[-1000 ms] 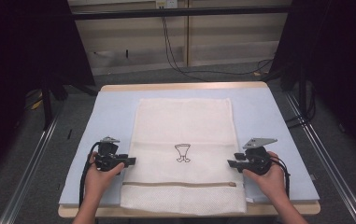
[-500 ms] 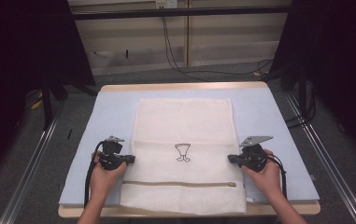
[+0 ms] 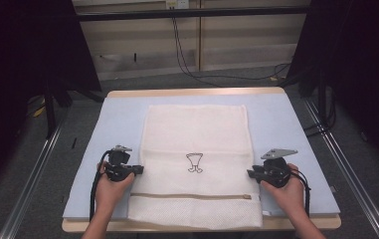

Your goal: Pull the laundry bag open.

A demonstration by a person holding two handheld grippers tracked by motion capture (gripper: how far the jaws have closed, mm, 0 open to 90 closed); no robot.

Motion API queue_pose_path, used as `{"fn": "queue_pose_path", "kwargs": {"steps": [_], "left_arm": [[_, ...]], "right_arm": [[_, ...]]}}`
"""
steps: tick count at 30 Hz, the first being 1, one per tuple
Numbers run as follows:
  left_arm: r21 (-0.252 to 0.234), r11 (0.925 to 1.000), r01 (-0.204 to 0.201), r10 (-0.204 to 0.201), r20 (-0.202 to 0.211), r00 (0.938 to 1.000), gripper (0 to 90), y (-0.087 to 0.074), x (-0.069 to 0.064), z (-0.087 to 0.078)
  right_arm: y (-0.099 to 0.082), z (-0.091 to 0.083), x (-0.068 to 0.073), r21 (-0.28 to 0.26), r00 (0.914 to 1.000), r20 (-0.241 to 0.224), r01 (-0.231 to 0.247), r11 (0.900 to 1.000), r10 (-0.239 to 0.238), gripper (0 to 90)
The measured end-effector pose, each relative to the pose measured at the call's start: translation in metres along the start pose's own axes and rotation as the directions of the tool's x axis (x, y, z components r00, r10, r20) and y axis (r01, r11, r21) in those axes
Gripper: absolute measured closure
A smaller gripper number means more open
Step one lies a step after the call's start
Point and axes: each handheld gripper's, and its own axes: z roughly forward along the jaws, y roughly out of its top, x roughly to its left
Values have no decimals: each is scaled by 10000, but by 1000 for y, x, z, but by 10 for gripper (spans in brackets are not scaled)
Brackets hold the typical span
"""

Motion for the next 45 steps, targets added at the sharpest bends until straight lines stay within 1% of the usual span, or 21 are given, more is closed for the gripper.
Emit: {"fn": "queue_pose_path", "kwargs": {"steps": [3, 6, 7, 9, 12, 15, 16, 18, 19, 21, 24, 26, 27, 29, 31, 34, 35, 40, 41, 43, 45], "left_arm": [[-153, 9999, 62, -62, 12, 10000, 869, 1, 2, -1], [-587, 9978, 319, -318, 27, 9995, 870, 6, 8, -3], [-729, 9965, 417, -419, -2, 9991, 870, 7, 9, -3], [-826, 9958, 401, -409, -83, 9991, 869, 9, 14, -3], [-1140, 9915, 623, -652, -220, 9976, 869, 13, 19, 0], [-1322, 9896, 560, -605, -301, 9977, 862, 16, 23, 2], [-1190, 9916, 516, -549, -250, 9982, 852, 16, 24, 2], [-1184, 9913, 579, -608, -206, 9979, 811, 15, 23, 3], [-1140, 9913, 660, -677, -108, 9976, 757, 14, 21, 3], [-1122, 9920, 580, -585, -15, 9983, 658, 12, 19, -4], [-1031, 9931, 568, -571, 2, 9984, 610, 7, 17, -12], [-677, 9959, 599, -592, 120, 9982, 594, 3, 15, -13], [-672, 9957, 645, -641, 85, 9979, 583, 2, 14, -12], [-715, 9969, 331, -331, 4, 9995, 583, 1, 10, -14], [-854, 9963, 137, -117, 235, 9997, 547, 5, 4, -16], [-893, 9956, -296, 340, 475, 9983, 527, 13, -11, -15], [-947, 9952, -261, 323, 645, 9974, 516, 15, -17, -13], [-938, 9941, -548, 672, 1356, 9885, 479, 25, -38, -7], [-903, 9935, -699, 830, 1514, 9850, 464, 27, -43, -5], [-815, 9939, -739, 881, 1877, 9783, 443, 30, -51, 0], [-802, 9930, -872, 1025, 2124, 9718, 428, 32, -60, 5]], "right_arm": [[4, 1, -3, -35, 9997, -243, 34, 10000, -35, 864], [13, 3, -6, -367, 9999, -41, 132, 9992, -134, 867], [17, 4, -8, -466, 9995, 54, 303, 9985, -301, 867], [22, 9, -11, -641, 9990, 151, 419, 9971, -410, 867], [30, 18, -14, -684, 9986, 172, 517, 9963, -506, 867], [38, 24, -16, -821, 9982, 330, 534, 9952, -509, 865], [40, 26, -17, -770, 9985, 329, 459, 9960, -435, 862], [41, 29, -19, -902, 9987, 456, 267, 9956, -226, 829], [41, 30, -20, -963, 9989, 431, 220, 9951, -179, 778], [41, 27, -20, -1002, 9992, 411, 60, 9949, -18, 618], [35, 16, -15, -1092, 9992, 400, 143, 9939, -100, 560], [29, 8, -12, -1132, 9997, 221, 114, 9935, -90, 556], [26, 6, -12, -997, 9998, 106, 176, 9949, -166, 559], [18, 0, -10, -1067, 9999, -37, 137, 9942, -141, 590], [13, -5, -9, -1022, 9996, -107, 263, 9944, -276, 604], [6, -12, -6, -1180, 9979, -465, 386, 9923, -444, 703], [4, -14, -5, -1222, 9969, -527, 511, 9912, -579, 746], [-4, -17, 0, -1080, 9929, -762, 828, 9907, -912, 792], [-4, -17, 1, -1119, 9922, -739, 918, 9895, -1005, 814], [-5, -17, 2, -1182, 9903, -775, 1060, 9873, -1156, 856], [-6, -17, 3, -1104, 9900, -791, 1079, 9880, -1169, 860]]}}
